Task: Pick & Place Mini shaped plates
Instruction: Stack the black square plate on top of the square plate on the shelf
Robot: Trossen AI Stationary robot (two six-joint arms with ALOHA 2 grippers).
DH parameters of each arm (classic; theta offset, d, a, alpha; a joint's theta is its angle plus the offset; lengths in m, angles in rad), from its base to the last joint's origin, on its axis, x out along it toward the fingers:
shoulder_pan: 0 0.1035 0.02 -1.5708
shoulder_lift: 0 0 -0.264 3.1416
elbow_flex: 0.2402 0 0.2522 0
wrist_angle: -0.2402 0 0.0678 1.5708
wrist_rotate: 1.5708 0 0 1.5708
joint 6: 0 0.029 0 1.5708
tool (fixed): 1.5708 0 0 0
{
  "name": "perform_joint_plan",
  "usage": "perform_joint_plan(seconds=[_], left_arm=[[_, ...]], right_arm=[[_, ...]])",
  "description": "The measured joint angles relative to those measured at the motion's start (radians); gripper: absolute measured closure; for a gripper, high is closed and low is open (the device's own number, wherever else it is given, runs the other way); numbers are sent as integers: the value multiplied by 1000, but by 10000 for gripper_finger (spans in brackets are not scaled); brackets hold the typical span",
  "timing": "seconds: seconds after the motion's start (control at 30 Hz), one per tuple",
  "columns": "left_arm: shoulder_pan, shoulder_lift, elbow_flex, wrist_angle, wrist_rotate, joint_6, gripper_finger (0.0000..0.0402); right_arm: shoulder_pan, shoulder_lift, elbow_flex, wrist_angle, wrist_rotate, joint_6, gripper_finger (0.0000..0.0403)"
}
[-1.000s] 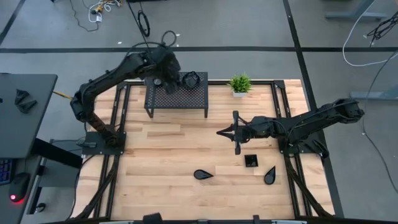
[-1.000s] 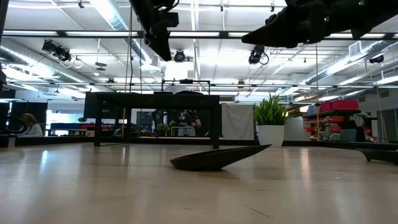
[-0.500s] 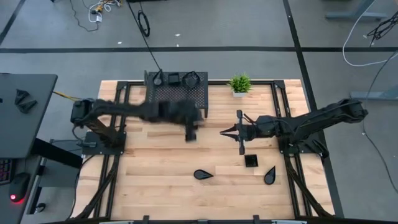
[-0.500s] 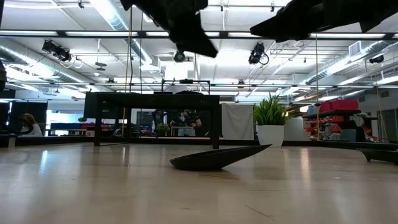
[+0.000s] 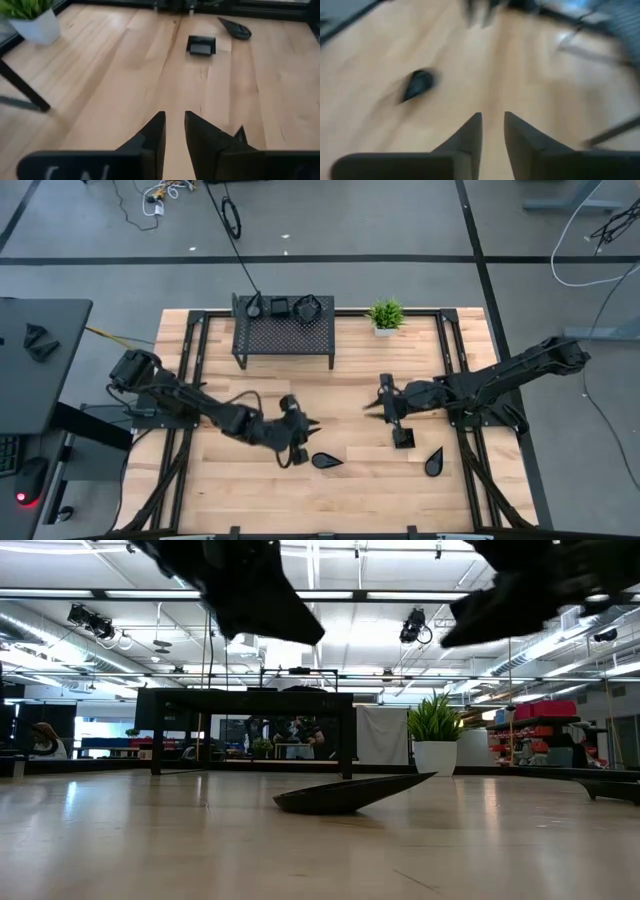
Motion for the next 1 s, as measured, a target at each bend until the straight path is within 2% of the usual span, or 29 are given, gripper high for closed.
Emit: perform_joint_plan(seconds=[0.17,0.3,0.4,0.53,0.67,0.77,1.0], left_arm=[[-44,48,-2,21,-62,-74,330],[-44,86,-2,88,-61,-94,330],[-41,105,-2,136,-59,-93,330],[-37,106,-2,142,-55,-86,330],[-36,106,-2,151,-55,-66,330],[-36,106,-2,149,-55,-65,330],[-36,106,-2,154,-61,-40,330]], right_arm=[[105,0,0,-214,-138,112,272],[215,1,0,-435,-143,277,240],[297,8,-1,-544,-119,394,233],[386,18,-43,-539,-79,504,238],[448,25,-99,-454,-6,562,250],[474,32,-117,-439,55,575,260],[487,76,-134,-399,72,552,277]])
